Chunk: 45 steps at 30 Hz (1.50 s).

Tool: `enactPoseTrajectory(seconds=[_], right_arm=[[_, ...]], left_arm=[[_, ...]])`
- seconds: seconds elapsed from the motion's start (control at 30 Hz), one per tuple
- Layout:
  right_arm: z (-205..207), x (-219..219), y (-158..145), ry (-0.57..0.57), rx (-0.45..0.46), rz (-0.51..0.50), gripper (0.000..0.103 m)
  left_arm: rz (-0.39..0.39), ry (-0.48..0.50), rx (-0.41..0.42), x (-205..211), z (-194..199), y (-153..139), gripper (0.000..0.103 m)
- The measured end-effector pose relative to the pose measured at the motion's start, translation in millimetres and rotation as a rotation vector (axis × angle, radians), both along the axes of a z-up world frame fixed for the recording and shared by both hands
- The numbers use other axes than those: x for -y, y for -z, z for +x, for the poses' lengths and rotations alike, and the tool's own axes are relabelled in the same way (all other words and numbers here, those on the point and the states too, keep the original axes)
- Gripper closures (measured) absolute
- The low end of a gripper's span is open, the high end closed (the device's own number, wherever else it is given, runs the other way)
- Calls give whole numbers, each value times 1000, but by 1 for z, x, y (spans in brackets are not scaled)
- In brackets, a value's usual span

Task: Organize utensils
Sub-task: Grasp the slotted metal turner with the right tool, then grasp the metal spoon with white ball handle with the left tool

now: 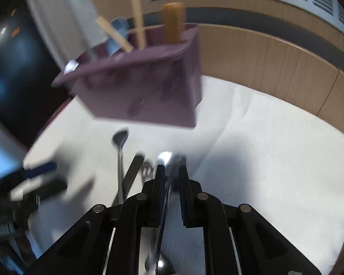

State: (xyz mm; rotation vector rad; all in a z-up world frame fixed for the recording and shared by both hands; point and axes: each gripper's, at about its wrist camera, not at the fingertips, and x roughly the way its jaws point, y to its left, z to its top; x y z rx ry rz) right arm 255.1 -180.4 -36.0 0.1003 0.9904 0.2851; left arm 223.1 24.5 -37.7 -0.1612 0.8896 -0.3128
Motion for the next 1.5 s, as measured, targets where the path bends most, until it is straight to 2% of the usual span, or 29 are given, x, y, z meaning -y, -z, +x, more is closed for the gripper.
enactPoseTrajectory(seconds=[0.1,0.2,0.3,0.47,0.57,0.63,0.67,0.7,0.77,0.8,0.87,0.97,1.07,1.2,1.3,1.37,1.5], right_arm=[[16,14,13,81,-110,91,91],[16,20,15,114,-107,154,84],[11,8,13,91,-70,104,75],[4,-19,13,39,-15,-51,73],[2,-25,13,23,-8,-74,66],[0,-31,12,1,-23,-63,56],[-1,-32,12,-7,-38,-48,55],[0,-33,11,-11,-47,-44,55],[-3,-42,11,-68,-39,-101,54],[-3,-47,8,-90,-29,-130,57],[-7,-44,8,-86,-10,-153,70],[-7,-30,4,-78,-32,-84,73],[-20,-6,-8,-29,15,-77,73],[-43,25,-21,-8,64,-68,73],[-60,38,-30,18,126,-110,73],[-69,47,-35,35,164,-130,73],[-74,51,-41,49,206,-120,73]], left_arm=[[-15,-22,-11,-9,4,3,42],[-30,-33,-20,-14,11,7,42],[-40,-37,-29,-17,16,11,42],[-42,-42,-33,-18,19,14,42],[-41,-52,-31,-19,18,12,42],[-42,-60,-31,-20,19,11,42],[-42,-63,-32,-20,20,10,42],[-41,-65,-33,-20,20,10,42],[-37,-66,-37,-16,22,8,42],[-35,-65,-38,-14,22,7,42],[-31,-54,-39,-6,25,4,42],[-43,-35,-60,5,31,3,42],[-17,32,-66,28,31,1,42],[21,166,-84,66,17,3,42],[40,171,-100,83,9,7,49],[85,148,-95,95,4,11,59],[129,73,-104,104,2,16,63]])
